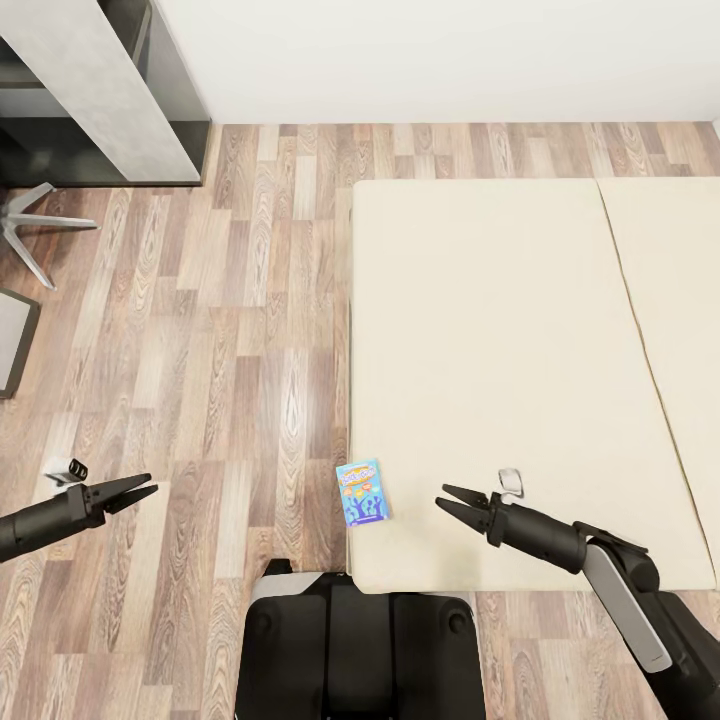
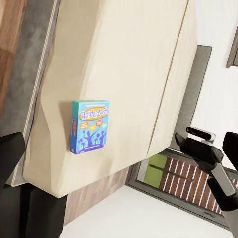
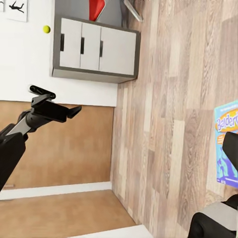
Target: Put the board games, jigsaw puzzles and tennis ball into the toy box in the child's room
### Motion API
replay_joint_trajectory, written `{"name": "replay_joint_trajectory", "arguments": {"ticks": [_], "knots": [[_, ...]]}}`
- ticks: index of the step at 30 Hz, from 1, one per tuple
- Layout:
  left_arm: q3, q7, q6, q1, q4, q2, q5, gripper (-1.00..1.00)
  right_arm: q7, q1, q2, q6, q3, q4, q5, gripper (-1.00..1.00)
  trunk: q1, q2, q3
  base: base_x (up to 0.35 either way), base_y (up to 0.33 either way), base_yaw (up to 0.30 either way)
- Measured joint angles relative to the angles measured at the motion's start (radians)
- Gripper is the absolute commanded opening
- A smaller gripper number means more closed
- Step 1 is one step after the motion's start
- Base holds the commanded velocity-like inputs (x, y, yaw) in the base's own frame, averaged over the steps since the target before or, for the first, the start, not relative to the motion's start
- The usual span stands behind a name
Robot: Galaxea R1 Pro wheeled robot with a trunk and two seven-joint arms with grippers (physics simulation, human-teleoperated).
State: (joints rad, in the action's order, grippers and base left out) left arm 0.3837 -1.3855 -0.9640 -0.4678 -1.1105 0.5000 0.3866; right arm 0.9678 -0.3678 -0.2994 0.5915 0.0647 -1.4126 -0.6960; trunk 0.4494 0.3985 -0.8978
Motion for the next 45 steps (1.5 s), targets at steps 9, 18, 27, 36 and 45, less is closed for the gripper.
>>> {"name": "replay_joint_trajectory", "arguments": {"ticks": [9, 18, 27, 36, 45], "knots": [[0.000, 0.001, 0.000, 0.014, 0.001, -0.002, 0.000, 1.00, -0.002, 0.000, 0.005, -0.005, 0.001, 0.000, 0.003, 1.00, 0.000, 0.000, 0.008, 0.000, 0.000, 0.046], [-0.003, 0.005, 0.003, 0.027, 0.002, -0.006, 0.000, 1.00, -0.003, 0.000, 0.006, -0.008, 0.002, -0.002, 0.007, 1.00, 0.000, 0.000, 0.021, 0.000, 0.000, 0.068], [-0.003, 0.005, 0.016, 0.028, 0.001, -0.006, 0.000, 1.00, -0.003, 0.000, 0.006, -0.029, 0.002, 0.000, 0.008, 1.00, 0.000, 0.000, 0.036, 0.000, 0.000, 0.070], [-0.003, 0.007, 0.017, 0.028, 0.002, -0.004, 0.000, 1.00, -0.002, 0.000, 0.006, -0.072, 0.005, 0.000, 0.007, 1.00, 0.000, 0.000, 0.050, 0.000, 0.000, 0.069], [-0.003, 0.007, 0.018, 0.028, 0.003, -0.003, 0.000, 1.00, -0.003, 0.000, 0.006, -0.076, 0.006, 0.005, 0.006, 1.00, 0.000, 0.000, 0.065, 0.000, 0.000, 0.060]]}}
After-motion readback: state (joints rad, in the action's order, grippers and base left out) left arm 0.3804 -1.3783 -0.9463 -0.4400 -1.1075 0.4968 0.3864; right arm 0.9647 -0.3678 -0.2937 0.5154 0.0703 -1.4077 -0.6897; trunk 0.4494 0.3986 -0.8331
